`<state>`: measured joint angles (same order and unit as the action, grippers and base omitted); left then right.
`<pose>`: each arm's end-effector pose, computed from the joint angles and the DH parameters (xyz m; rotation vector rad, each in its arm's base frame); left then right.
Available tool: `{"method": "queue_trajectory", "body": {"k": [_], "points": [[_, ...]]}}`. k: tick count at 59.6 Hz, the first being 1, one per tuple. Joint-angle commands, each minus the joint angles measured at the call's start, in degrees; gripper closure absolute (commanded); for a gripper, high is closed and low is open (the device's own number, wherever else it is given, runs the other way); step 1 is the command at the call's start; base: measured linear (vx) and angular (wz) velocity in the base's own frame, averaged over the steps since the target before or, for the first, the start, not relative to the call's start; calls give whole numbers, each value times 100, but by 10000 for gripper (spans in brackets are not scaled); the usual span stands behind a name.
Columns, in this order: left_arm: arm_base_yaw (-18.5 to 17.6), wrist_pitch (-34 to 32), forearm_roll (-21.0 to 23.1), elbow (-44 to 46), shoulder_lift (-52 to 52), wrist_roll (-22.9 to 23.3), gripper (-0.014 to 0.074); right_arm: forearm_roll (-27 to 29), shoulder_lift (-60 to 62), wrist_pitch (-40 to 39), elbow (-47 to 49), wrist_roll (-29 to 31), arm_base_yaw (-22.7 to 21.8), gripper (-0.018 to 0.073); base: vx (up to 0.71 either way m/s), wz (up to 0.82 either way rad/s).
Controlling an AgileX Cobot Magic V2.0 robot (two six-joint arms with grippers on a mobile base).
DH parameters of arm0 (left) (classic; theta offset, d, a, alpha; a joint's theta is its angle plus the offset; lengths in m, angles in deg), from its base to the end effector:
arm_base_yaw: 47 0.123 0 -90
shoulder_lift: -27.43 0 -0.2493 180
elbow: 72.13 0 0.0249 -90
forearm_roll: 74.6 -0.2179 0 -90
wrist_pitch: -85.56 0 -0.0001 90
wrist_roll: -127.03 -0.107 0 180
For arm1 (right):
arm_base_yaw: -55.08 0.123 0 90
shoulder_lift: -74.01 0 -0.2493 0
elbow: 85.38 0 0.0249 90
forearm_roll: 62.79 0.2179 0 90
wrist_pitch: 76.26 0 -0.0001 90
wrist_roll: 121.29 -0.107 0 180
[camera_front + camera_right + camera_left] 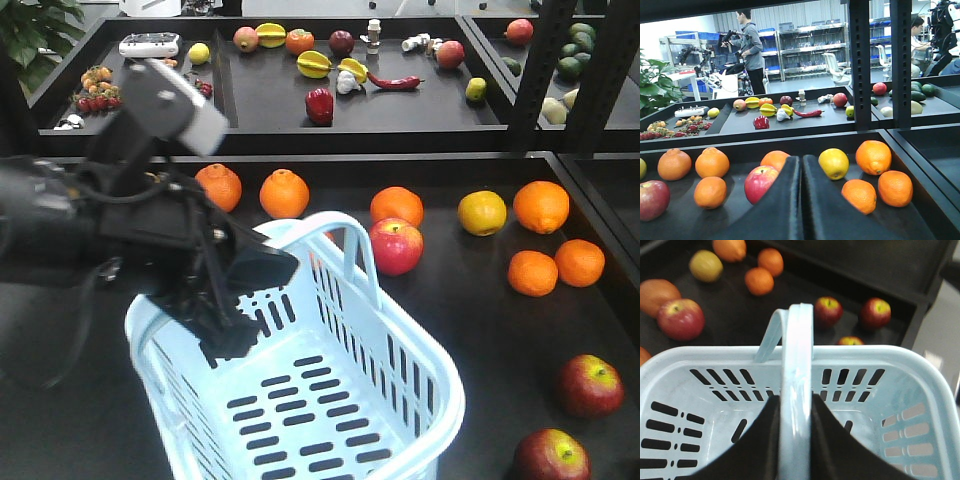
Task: Pick three apples into basket with both arms
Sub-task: 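Swing the left arm forward and lower the basket onto the table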
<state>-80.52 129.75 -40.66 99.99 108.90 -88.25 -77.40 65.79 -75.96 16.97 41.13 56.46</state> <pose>0.1921 -0.1772 0.3359 1.0312 2.0123 -0.6729 0.0756 0.0017 0.2062 0.0219 1.5039 0.0601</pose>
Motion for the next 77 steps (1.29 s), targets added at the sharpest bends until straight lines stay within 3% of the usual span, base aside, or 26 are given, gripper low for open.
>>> {"method": "queue_trajectory", "body": {"k": [1, 23, 33, 39, 68, 77], "points": [[-38, -14, 274, 669, 248, -452, 603, -9, 65, -399, -82, 29, -21, 564, 0, 0], [-38, 958, 269, 2744, 2265, -1041, 603, -9, 65, -399, -82, 29, -21, 564, 0, 0], [-33, 1477, 233, 3416, 3114, -1618, 603, -9, 65, -399, -82, 29, -21, 564, 0, 0], [-33, 1601, 226, 3706, 3557, -1678, 603, -9, 65, -399, -82, 29, -21, 564, 0, 0], [-16, 1416, 216, 4085, 4047, -1981, 603, -9, 65, -399, -82, 29, -21, 564, 0, 0], [-16, 1328, -27, 4085, 4103, -1981, 603, -9, 65, -399, -82, 29, -21, 564, 0, 0]]}}
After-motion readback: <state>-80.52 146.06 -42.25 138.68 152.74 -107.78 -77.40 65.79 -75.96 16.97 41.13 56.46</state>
